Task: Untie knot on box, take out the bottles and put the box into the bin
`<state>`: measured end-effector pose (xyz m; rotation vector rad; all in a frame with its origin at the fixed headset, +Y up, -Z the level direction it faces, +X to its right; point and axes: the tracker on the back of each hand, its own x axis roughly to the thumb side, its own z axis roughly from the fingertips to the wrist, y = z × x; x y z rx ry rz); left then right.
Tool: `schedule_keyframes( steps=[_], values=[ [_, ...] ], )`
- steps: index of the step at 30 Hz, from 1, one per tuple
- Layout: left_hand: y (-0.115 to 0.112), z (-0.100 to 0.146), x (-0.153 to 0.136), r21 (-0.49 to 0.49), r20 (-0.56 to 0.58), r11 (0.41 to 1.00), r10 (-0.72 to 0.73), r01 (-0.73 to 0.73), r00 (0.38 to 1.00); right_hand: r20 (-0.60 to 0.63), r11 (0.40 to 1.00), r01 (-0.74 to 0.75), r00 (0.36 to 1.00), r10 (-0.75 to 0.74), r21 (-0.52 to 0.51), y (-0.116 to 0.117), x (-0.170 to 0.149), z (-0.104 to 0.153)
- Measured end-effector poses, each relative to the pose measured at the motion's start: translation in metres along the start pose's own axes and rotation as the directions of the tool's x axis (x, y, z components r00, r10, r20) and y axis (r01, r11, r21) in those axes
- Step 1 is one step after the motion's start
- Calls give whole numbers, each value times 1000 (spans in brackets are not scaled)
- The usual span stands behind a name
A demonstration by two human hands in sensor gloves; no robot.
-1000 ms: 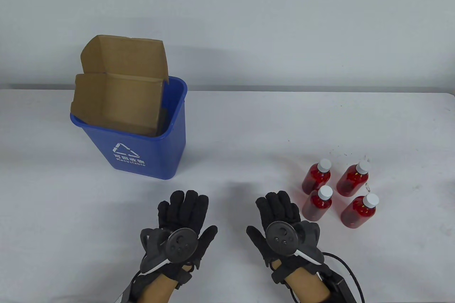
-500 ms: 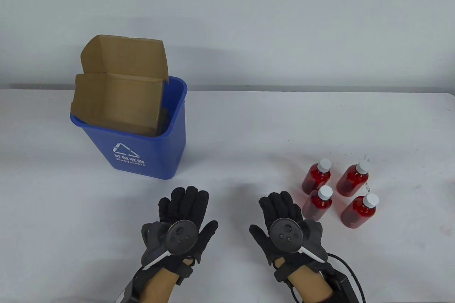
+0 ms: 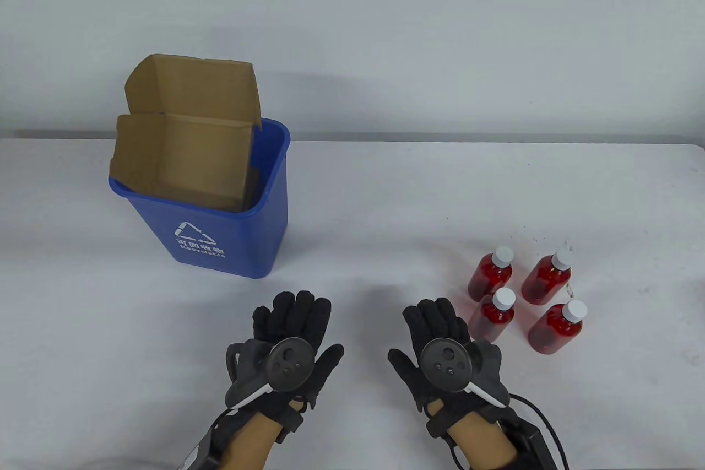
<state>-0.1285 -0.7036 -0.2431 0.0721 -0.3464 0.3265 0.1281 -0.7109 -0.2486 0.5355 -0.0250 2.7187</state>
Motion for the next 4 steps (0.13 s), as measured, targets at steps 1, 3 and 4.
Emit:
schedule_keyframes(
  steps=[1, 3, 4],
  values=[
    [0, 0, 0, 1, 0, 1000, 1, -1, 1000, 3, 1000, -2, 1000, 2, 3, 0, 0, 0],
    [1, 1, 1, 5, 3, 1000, 1, -1, 1000, 8, 1000, 1, 1000, -1, 6, 1, 1, -1],
    [1, 1, 1, 6, 7, 1000, 1, -1, 1000, 10, 1000, 2, 1000, -2, 8, 1, 1, -1]
  ],
)
